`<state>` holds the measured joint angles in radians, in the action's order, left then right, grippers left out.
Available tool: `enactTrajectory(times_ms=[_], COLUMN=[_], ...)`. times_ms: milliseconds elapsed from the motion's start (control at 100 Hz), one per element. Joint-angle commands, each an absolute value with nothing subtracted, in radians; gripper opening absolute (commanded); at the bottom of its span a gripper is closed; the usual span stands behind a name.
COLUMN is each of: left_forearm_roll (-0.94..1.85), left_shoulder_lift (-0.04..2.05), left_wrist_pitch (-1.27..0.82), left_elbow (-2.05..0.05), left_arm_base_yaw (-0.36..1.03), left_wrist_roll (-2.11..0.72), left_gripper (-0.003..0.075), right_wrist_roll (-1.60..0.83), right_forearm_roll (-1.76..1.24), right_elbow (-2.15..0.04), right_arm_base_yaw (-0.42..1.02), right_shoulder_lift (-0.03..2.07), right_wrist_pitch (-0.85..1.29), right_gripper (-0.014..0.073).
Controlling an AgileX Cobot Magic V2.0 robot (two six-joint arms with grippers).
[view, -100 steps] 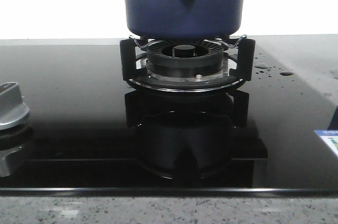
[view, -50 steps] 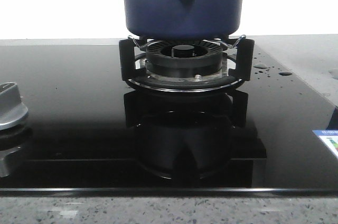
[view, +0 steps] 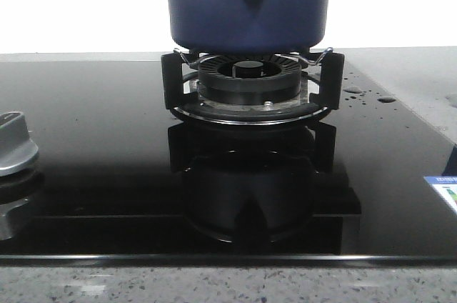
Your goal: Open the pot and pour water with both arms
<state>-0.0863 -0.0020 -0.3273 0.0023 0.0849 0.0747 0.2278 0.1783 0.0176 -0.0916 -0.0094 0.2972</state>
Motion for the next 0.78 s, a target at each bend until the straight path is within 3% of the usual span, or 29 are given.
enactTrajectory(times_ms=[0,770], left_forearm_roll=[-0.079,-0.079], left_shoulder_lift=[-0.034,-0.034], left_wrist_pitch=[-0.275,-0.275], left_elbow=[0.047,0.047], left_arm_base_yaw=[0.088,0.088], left_wrist_roll=[0.077,0.077], left_gripper=[-0.002,-0.002], right_wrist_roll=[0.211,0.211], right_forearm_roll=[0.171,0.167], right_elbow=[0.041,0.041], right_arm_base_yaw=[-0.097,-0.097], right_shoulder_lift=[-0.029,-0.029], right_wrist_pitch=[0.295,0.31], right_gripper=[-0.0064,-0.0064])
